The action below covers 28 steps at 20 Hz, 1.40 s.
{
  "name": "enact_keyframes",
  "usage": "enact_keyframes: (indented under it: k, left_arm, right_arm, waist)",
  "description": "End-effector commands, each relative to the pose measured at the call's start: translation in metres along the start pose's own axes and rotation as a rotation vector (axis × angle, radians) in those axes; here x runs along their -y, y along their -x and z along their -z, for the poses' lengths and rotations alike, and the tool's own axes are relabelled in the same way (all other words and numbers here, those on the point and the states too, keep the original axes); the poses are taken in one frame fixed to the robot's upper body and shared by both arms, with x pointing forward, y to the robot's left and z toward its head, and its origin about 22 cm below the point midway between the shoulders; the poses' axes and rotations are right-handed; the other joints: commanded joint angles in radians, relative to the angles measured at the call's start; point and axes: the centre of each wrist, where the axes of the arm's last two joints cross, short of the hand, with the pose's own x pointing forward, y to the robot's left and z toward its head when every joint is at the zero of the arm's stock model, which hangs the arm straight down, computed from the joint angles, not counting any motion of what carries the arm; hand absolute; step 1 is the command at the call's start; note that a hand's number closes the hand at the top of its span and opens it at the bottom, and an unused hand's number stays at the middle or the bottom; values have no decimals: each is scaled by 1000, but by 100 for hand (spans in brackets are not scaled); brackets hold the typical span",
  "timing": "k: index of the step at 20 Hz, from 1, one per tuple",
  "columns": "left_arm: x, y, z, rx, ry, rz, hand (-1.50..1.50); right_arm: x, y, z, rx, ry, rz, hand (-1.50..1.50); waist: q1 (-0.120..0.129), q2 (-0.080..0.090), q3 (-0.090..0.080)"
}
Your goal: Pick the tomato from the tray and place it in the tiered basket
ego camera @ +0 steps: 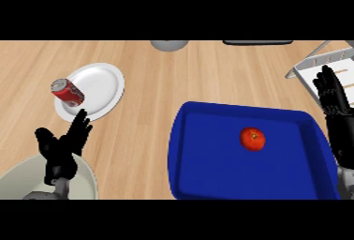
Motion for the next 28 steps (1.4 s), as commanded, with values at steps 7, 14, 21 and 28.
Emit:
enact_keyframes:
  k: [7, 14, 21, 28]
  left_arm:
    - [32, -32, -13, 291, 316, 91, 0]
    - [49, -8, -6, 289, 352, 79, 0]
    - [26, -10, -22, 291, 327, 95, 0]
    - [23, -7, -15, 275, 317, 98, 0]
  right_arm:
    - [-38, 59, 10, -397, 313, -155, -150]
    - [-156, 20, 48, -239, 402, 75, -150]
    - [-117, 27, 69, -385, 240, -353, -150]
    - [-117, 38, 62, -721, -141, -792, -150]
  waist:
    - [9, 49, -46]
    - [-10, 30, -33]
    - [-47, 12, -44]
    - [-50, 3, -50]
